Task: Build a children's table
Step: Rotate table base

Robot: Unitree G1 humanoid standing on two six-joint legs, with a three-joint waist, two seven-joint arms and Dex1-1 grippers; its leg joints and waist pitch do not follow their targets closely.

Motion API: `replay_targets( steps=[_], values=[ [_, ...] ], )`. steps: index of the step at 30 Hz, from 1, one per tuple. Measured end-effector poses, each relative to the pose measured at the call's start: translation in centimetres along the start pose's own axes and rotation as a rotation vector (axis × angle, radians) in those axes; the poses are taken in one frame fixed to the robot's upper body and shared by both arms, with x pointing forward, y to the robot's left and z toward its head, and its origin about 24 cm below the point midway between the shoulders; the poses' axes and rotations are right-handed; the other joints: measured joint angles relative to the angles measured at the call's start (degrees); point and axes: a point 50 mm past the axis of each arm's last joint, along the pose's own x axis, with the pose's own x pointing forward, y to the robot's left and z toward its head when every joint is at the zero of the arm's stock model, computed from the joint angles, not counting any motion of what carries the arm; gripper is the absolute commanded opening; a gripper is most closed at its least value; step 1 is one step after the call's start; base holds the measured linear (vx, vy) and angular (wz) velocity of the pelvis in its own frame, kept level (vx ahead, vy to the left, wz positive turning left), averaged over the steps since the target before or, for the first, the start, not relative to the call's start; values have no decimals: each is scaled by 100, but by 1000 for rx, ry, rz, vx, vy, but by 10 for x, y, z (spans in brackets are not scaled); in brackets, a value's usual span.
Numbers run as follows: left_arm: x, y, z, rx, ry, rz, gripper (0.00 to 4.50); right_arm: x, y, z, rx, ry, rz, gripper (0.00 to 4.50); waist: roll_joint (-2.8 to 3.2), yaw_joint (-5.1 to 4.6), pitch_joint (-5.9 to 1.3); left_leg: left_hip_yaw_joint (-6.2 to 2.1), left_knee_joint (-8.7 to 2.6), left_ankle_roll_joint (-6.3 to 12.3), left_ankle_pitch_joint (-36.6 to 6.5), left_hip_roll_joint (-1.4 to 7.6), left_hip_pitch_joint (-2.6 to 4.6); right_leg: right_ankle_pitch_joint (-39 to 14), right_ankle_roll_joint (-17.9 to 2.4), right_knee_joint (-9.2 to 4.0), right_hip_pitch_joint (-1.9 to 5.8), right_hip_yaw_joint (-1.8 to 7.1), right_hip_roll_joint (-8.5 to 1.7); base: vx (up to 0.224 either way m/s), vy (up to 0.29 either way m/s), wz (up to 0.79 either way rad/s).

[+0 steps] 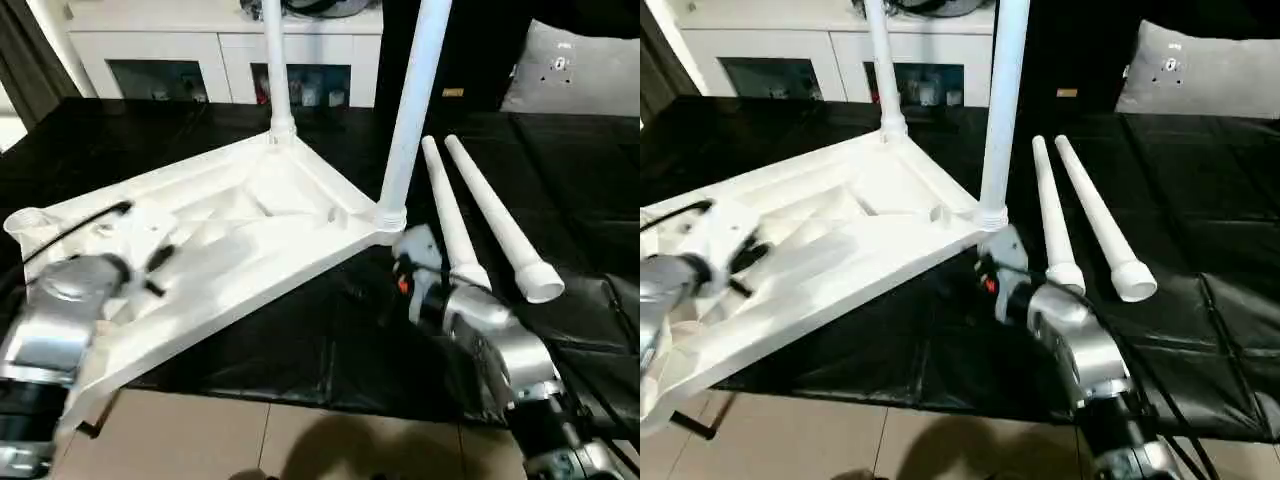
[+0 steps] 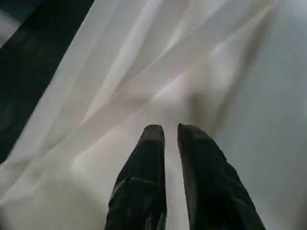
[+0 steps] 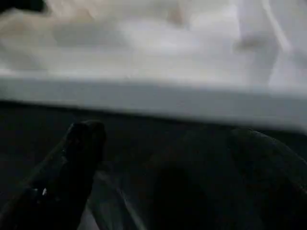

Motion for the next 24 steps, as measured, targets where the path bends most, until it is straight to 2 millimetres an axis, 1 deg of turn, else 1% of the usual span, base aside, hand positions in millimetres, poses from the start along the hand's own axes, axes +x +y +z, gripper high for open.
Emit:
replay_targets(
  steps=[2,4,5,6,9,13,15,17,19,21,24],
  values=[
    [0,6,-6,18,42,23,33,2,1,-3,9,21,-26,450,-1,0,-1,0,1,-1,0,-1,1,0,0,-1,0,1,0,0,0,0],
    [4,8,-9,47,64,11,14,9,4,-1,16,29,-34,450,-14,1,-3,0,1,-4,0,-2,2,1,-1,2,2,2,-2,0,0,0],
    [6,7,-12,54,79,-1,14,13,6,1,16,34,-34,450,-20,1,-6,-1,1,-7,0,-2,3,1,-1,3,2,1,-2,0,0,0],
    [8,5,-16,58,93,-18,5,17,7,2,19,37,-34,450,-20,-2,-6,-1,1,-8,0,-2,4,1,-1,4,3,1,-2,0,0,0],
    [13,-8,-21,63,110,-127,5,30,12,1,37,54,-38,450,-28,1,-7,-1,1,-9,-1,-2,6,1,-2,2,-1,2,-2,0,0,0],
    [13,-11,-18,133,86,-244,5,46,14,5,79,60,-72,450,-38,20,-10,-1,1,-7,0,-3,6,2,-3,1,-3,2,-4,0,0,0],
    [13,-13,-16,147,72,-286,5,49,13,7,83,57,-84,450,-39,32,-11,-2,1,-9,-1,-5,10,2,-3,2,-3,3,-6,0,0,0],
    [12,-16,-14,164,58,-352,5,50,13,4,92,66,-90,450,-41,29,-12,0,0,-10,-2,-8,13,2,-3,2,2,5,-9,0,0,0],
    [7,-20,-14,194,38,-454,5,52,13,2,95,73,-94,450,-41,14,-12,2,-1,-10,-2,-8,15,2,-3,2,5,8,-9,0,0,0],
    [2,-26,-16,195,10,-536,5,52,13,2,91,79,-93,450,-45,2,-15,4,-2,-11,-3,-8,17,1,-3,3,8,9,-9,0,0,0],
    [-3,-41,-12,174,-43,-672,5,50,9,0,105,78,-113,450,-46,-10,-15,10,-2,-12,-3,-8,55,3,-4,7,18,14,-9,0,0,0]
  ],
)
